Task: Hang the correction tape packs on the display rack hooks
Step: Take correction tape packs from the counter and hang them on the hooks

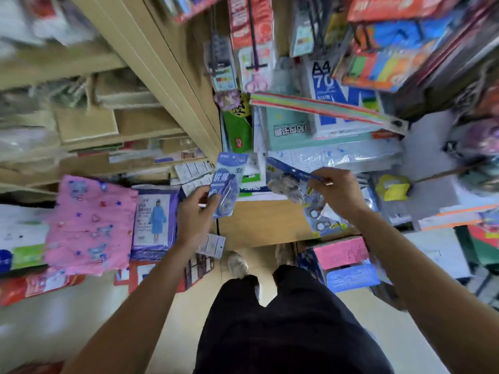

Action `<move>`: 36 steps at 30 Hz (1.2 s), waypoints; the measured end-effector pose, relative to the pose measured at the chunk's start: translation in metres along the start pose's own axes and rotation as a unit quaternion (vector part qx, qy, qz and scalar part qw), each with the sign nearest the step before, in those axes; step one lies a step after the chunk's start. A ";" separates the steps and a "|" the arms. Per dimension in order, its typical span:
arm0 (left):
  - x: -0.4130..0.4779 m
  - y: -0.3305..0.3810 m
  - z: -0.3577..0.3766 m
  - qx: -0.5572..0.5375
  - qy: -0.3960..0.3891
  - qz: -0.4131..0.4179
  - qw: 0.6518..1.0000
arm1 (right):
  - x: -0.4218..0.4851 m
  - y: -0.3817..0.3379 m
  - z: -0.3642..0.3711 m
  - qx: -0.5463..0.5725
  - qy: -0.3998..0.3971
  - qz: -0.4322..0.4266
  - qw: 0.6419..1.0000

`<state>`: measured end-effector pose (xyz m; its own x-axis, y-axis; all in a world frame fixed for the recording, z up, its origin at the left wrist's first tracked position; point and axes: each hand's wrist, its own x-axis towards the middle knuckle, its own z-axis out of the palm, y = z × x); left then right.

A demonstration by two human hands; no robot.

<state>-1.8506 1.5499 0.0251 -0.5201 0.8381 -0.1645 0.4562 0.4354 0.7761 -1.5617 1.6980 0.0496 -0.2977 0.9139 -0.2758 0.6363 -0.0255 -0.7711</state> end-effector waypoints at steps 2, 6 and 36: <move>0.005 0.026 -0.019 -0.019 0.024 0.024 0.999 | 0.004 -0.030 -0.021 0.019 0.021 -0.041 0.999; 0.011 0.081 -0.058 -0.051 0.054 0.092 0.993 | 0.008 -0.087 -0.061 0.026 0.065 -0.136 0.988; 0.058 0.454 -0.335 -0.161 0.440 0.458 0.756 | -0.026 -0.456 -0.294 0.224 0.242 -0.504 0.799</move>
<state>-1.9155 1.6861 0.5725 -0.4360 0.1352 0.8897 0.7905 -0.4150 0.4504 -1.6348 1.8049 0.5772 -0.1192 0.6091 0.7841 -0.1039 0.7777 -0.6200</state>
